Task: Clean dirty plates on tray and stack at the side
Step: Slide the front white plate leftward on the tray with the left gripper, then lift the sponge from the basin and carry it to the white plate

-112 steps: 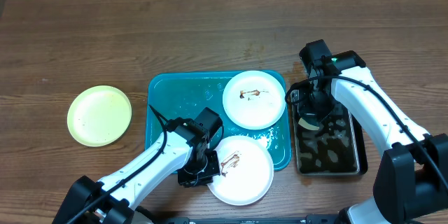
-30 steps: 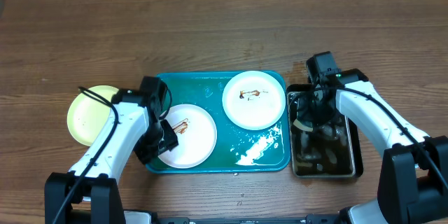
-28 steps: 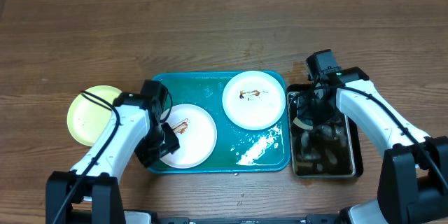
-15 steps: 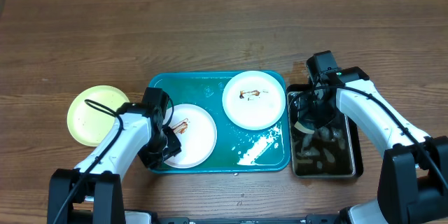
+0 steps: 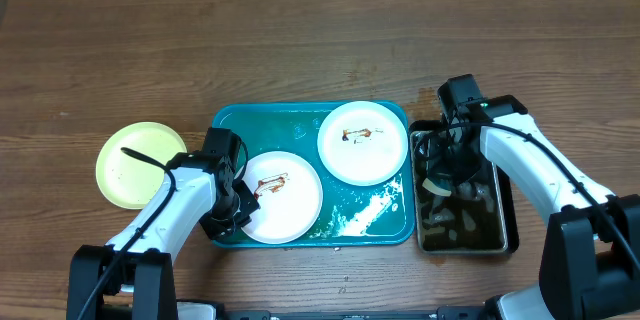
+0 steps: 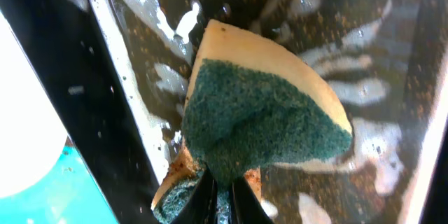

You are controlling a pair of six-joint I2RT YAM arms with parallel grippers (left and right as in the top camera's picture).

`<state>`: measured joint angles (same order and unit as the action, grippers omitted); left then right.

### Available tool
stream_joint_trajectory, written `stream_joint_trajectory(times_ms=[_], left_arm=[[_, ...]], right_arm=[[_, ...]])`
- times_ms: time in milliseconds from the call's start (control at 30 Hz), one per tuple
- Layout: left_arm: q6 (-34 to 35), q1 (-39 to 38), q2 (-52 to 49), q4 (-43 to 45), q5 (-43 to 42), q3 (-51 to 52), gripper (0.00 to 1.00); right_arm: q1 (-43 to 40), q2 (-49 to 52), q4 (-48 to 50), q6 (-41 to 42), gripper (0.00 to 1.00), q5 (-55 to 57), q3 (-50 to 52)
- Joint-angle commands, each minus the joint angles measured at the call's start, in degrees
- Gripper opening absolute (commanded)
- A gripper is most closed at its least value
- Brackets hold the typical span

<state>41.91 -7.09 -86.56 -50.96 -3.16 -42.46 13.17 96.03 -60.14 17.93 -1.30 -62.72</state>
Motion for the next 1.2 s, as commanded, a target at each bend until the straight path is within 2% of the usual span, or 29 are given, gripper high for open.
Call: stream_joint_trajectory(times_ms=[0,200,300,400,500,633,833,1167], left_arm=[[-2.7,0.0,-0.3,0.3,3.8,-1.2,0.04],[-11.3,-0.1,-0.3,3.2,4.1,-3.9,0.04],[-16.8,0.0,-0.3,5.3,3.0,-3.9,0.04],[-17.3,0.0,-0.3,5.2,3.1,-3.9,0.04],[-17.3,0.0,-0.3,5.2,3.1,-3.9,0.04],[-17.3,0.0,-0.3,5.1,3.1,-3.7,0.04],[-17.3,-0.1,-0.3,5.1,3.1,-3.7,0.04],[-17.6,-0.1,-0.3,4.9,3.1,-3.7,0.04]], right_arm=[[0.2,-1.3,-1.4,-0.2,0.04,-0.3,-4.8],[0.6,-1.7,-7.2,-0.9,0.04,-1.7,-14.8],[1.9,-1.7,-6.7,-6.8,0.04,-11.5,-17.4],[4.6,-1.6,-2.9,-10.4,0.04,-26.3,-17.4],[9.1,-1.6,3.2,-10.4,0.04,-33.8,-16.6],[16.1,-1.0,11.1,-9.2,0.04,-34.1,-15.1],[24.8,3.7,21.0,-0.6,0.04,-28.8,-14.3],[30.2,12.6,31.5,3.4,0.04,-29.0,-14.3]])
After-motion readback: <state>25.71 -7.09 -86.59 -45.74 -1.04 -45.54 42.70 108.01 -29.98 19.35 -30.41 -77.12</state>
